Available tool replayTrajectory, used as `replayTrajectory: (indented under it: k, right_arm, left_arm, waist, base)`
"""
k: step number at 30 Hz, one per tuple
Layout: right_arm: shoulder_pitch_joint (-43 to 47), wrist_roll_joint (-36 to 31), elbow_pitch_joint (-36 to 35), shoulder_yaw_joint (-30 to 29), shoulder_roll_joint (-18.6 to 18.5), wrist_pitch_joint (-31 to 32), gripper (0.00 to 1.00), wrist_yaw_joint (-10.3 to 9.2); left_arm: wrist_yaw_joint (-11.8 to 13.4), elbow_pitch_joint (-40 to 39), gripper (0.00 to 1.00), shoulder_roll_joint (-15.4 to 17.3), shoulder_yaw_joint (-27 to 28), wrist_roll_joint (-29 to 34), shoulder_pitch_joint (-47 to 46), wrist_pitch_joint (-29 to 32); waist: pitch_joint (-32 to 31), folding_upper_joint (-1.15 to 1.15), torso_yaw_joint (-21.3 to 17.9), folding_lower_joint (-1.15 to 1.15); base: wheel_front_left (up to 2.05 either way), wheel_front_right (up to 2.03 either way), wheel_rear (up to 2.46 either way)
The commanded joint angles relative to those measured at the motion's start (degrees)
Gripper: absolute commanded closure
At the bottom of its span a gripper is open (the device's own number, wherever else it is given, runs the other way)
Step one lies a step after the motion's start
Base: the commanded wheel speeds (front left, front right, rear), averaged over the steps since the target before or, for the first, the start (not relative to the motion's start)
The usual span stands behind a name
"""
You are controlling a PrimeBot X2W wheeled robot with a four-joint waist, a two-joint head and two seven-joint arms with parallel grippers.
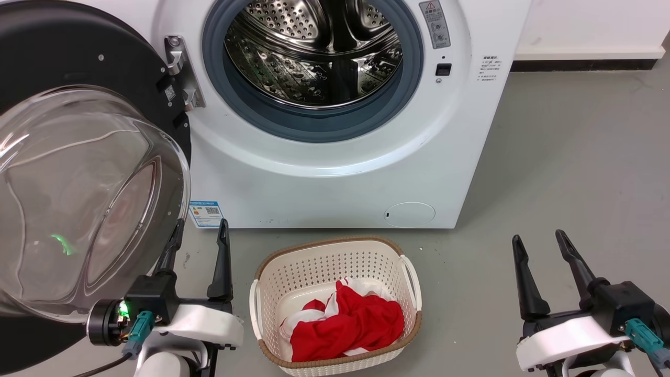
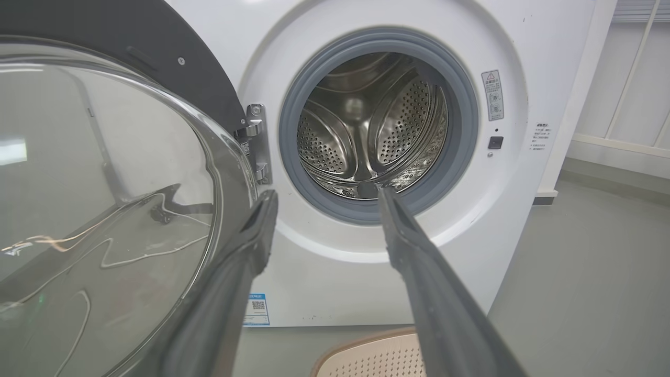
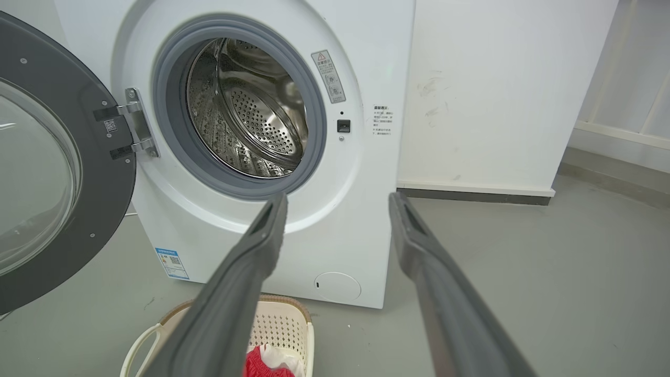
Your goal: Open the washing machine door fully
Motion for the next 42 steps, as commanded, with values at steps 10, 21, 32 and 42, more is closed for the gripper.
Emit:
replayTrajectory:
  k: [10, 21, 32, 42]
  right_arm:
    - [-0.15, 0.44, 0.68, -0.21, 0.07, -0.39, 0.00, -0.04]
    - [0.41, 4.24, 2.20, -0.06, -0.05, 0.16, 1.00, 0.00]
    - [-0.89, 17.83, 3.84, -0.30, -0.80, 2.09, 1.00, 0.00]
    - [-1.67, 27.45, 4.89, -0.53, -1.15, 3.50, 1.00, -0.01]
  left_arm:
    - [-0.76, 0.19, 0.00, -0.75, 1.20, 1.36, -0.18, -0.14]
    - [-1.54, 2.52, 1.00, -1.15, 2.76, -1.83, 0.09, 1.57]
    - [-2.51, 2.67, 1.00, -1.38, 3.62, -14.52, 0.27, 4.43]
    - [-3.21, 2.87, 1.00, -1.53, 4.31, -23.62, 0.31, 6.48]
  waist:
    - [0.17, 0.00, -0.19, 0.00]
    - [0.11, 0.00, -0.32, 0.00]
    - [0.02, 0.00, -0.29, 0.00]
    - [-0.05, 0.00, -0.26, 0.00]
  base:
    - [0.00, 0.00, 0.00]
    - [0.00, 0.00, 0.00]
    - [0.00, 0.00, 0.00]
    - [0.00, 0.00, 0.00]
